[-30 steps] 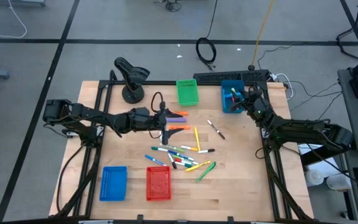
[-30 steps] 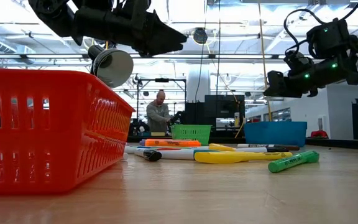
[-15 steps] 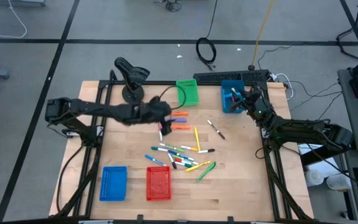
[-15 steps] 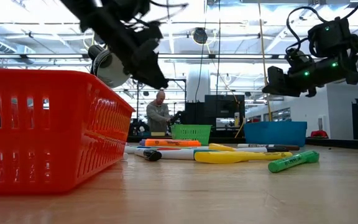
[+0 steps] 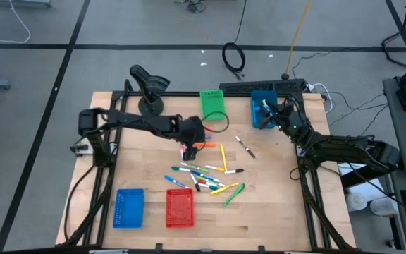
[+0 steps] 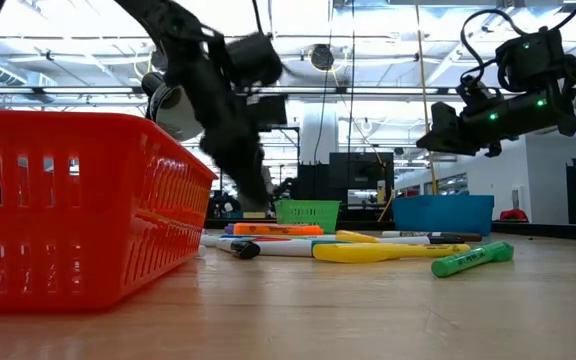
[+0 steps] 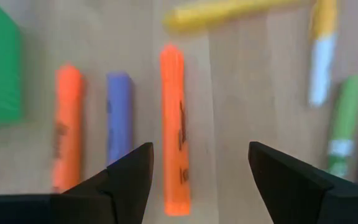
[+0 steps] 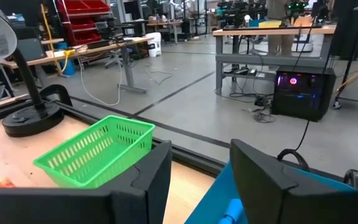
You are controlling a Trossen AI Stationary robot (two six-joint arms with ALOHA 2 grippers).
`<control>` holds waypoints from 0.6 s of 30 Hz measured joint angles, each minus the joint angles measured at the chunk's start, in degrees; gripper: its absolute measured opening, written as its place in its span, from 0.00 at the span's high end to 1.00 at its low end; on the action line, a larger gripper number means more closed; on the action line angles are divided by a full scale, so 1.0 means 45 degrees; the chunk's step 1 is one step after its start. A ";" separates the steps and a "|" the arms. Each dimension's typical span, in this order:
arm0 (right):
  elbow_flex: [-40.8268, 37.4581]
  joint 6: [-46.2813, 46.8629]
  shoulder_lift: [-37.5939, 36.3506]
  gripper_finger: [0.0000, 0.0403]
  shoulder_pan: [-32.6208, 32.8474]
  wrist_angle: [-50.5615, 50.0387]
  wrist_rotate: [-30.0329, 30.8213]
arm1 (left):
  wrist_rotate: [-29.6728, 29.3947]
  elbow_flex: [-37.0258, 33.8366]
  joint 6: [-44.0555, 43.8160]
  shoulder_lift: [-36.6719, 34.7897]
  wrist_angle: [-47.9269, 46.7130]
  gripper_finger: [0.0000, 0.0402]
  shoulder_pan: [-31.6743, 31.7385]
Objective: Pick & Place Markers
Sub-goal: Put the bottom orange highlighter into the dark blue bin
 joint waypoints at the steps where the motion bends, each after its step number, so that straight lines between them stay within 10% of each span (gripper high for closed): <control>1: 0.0000 0.0000 0.0004 0.61 0.0000 -0.0033 0.0000 | -0.0076 -0.0005 0.0000 0.0256 0.0058 0.34 -0.0033; 18: 0.0000 0.0238 0.0004 0.61 0.0000 -0.0068 -0.0010 | 0.0010 0.0053 -0.0710 0.1831 0.0101 0.34 -0.0046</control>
